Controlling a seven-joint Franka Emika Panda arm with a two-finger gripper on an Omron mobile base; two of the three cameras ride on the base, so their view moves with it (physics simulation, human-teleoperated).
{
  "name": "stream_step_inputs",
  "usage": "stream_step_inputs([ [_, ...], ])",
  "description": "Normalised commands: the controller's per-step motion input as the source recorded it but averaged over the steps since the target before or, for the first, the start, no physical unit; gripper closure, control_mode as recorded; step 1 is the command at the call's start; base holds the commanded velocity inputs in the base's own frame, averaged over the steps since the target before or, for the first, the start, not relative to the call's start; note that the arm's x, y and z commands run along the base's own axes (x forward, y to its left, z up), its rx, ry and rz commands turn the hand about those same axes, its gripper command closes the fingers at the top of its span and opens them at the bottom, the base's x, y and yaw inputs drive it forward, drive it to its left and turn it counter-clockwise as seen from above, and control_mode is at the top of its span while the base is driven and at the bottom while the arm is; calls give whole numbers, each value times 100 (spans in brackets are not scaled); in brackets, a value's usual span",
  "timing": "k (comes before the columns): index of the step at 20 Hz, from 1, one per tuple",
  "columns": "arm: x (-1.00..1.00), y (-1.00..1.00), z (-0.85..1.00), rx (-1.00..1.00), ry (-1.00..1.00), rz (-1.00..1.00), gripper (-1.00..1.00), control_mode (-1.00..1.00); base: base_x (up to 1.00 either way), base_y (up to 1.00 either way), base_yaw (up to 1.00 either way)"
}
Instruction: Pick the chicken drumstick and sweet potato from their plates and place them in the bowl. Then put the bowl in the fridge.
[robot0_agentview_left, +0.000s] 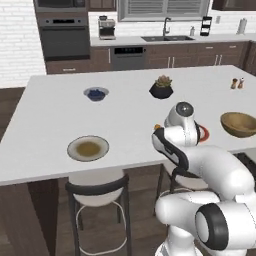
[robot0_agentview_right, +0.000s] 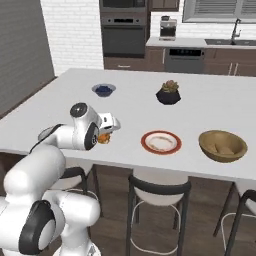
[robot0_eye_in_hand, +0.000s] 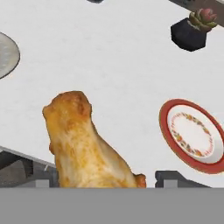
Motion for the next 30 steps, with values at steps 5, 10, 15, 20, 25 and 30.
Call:
stream_step_inputs([
  [5,0,0,0,0,0,0,100,100,2,-100,-19],
  [10,0,0,0,0,0,0,100,100,8,-100,-20],
  [15,0,0,0,0,0,0,100,100,30,-100,-13],
  [20,36,-1,0,1,5,0,100,-100,50,-32,-1],
  [25,92,53,0,5,29,0,100,-100,0,0,0],
  [30,17,29,-13,1,20,0,100,-100,0,0,0],
])
